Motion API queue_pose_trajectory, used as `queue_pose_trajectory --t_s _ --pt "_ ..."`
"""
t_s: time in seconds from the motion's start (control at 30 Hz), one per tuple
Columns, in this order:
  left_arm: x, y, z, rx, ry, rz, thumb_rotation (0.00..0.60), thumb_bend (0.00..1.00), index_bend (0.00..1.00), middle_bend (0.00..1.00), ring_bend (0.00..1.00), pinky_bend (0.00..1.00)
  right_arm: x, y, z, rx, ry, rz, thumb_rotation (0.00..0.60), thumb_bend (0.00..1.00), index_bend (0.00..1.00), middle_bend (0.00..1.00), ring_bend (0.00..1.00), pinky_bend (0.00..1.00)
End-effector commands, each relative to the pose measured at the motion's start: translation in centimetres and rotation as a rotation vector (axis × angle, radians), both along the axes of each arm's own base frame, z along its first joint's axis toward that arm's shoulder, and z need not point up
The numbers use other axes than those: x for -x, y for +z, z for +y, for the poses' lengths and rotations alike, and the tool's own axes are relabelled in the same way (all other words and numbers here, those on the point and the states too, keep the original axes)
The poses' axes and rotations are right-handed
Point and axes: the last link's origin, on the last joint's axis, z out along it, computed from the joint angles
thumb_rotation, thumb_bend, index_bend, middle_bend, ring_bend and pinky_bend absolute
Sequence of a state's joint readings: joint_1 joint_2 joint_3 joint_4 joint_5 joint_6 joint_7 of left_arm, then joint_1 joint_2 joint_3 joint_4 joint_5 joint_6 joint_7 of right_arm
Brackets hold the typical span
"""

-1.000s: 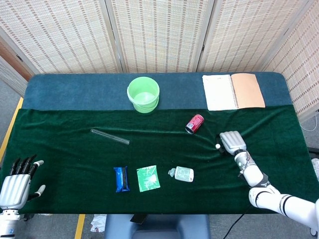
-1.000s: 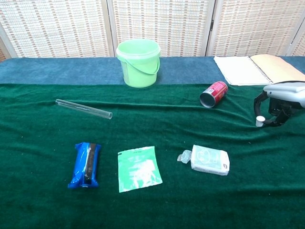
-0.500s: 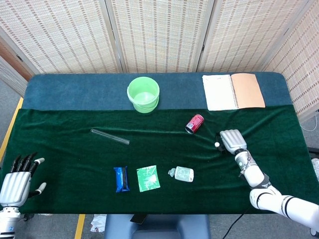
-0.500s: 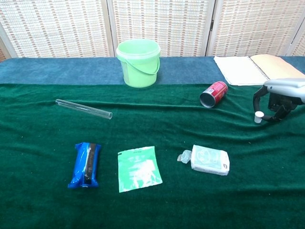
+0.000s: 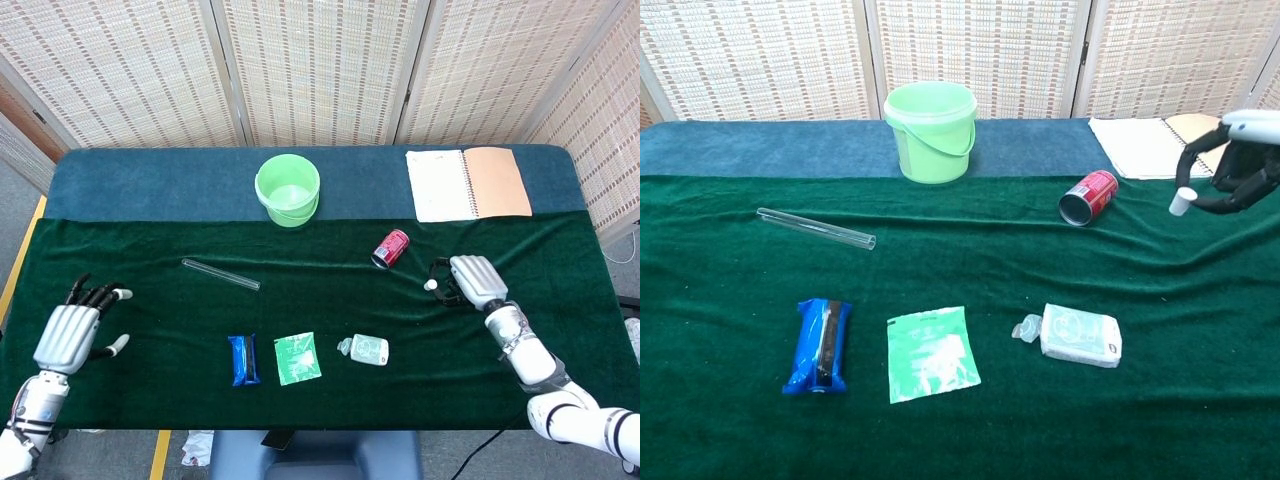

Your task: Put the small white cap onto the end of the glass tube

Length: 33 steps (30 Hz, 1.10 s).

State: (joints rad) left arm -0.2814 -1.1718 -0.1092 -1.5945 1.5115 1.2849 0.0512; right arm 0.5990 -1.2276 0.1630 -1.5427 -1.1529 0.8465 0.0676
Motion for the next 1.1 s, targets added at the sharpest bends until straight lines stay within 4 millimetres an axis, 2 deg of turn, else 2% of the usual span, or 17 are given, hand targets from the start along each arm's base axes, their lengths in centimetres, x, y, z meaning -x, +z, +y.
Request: queue_pose_trajectory --t_s 0.03,0.23,0.33,0.5,0.8,0.97,1.1 --pt "-2.1 -0.5 2.6 0.029 -0.07 0.002 0.6 0.29 0.34 0.36 0.36 0.1 -0.7 2.3 1.3 0.02 0.014 -0.087 0.6 0.62 0.72 0.99 1.0 1.0" --pt "-6.1 -2.5 6.8 0.074 -0.191 0.1 0.6 0.3 0.36 0.52 0.5 0.35 -0.5 4.9 2.8 0.048 0.03 -0.126 0.6 0.62 0.72 0.99 1.0 1.0" --pt "-8.0 -4.1 8.7 0.129 -0.223 0.134 0.6 0.3 0.37 0.61 0.56 0.55 -0.2 5.6 3.4 0.055 0.025 -0.14 0.6 0.62 0.72 0.99 1.0 1.0" --pt "-10.0 -7.0 11.6 0.208 -0.238 0.212 0.6 0.3 0.36 0.68 0.63 0.7 0.8 6.0 4.0 0.06 0.004 -0.14 0.6 0.62 0.72 0.99 1.0 1.0" --pt "-11.6 -11.9 15.2 0.26 -0.227 0.327 0.6 0.29 0.38 0.8 0.72 0.76 2.0 6.1 4.0 0.062 -0.023 -0.12 0.6 0.62 0.72 0.99 1.0 1.0" --pt "-11.7 -13.5 16.5 0.273 -0.176 0.341 0.6 0.3 0.42 0.82 0.73 0.76 2.3 6.1 3.9 0.066 -0.028 -0.122 0.6 0.62 0.72 0.99 1.0 1.0" --pt "-11.1 -14.3 17.0 0.277 -0.139 0.359 0.6 0.3 0.43 0.82 0.73 0.76 2.5 6.0 3.8 0.062 -0.036 -0.119 0.6 0.62 0.72 0.99 1.0 1.0"
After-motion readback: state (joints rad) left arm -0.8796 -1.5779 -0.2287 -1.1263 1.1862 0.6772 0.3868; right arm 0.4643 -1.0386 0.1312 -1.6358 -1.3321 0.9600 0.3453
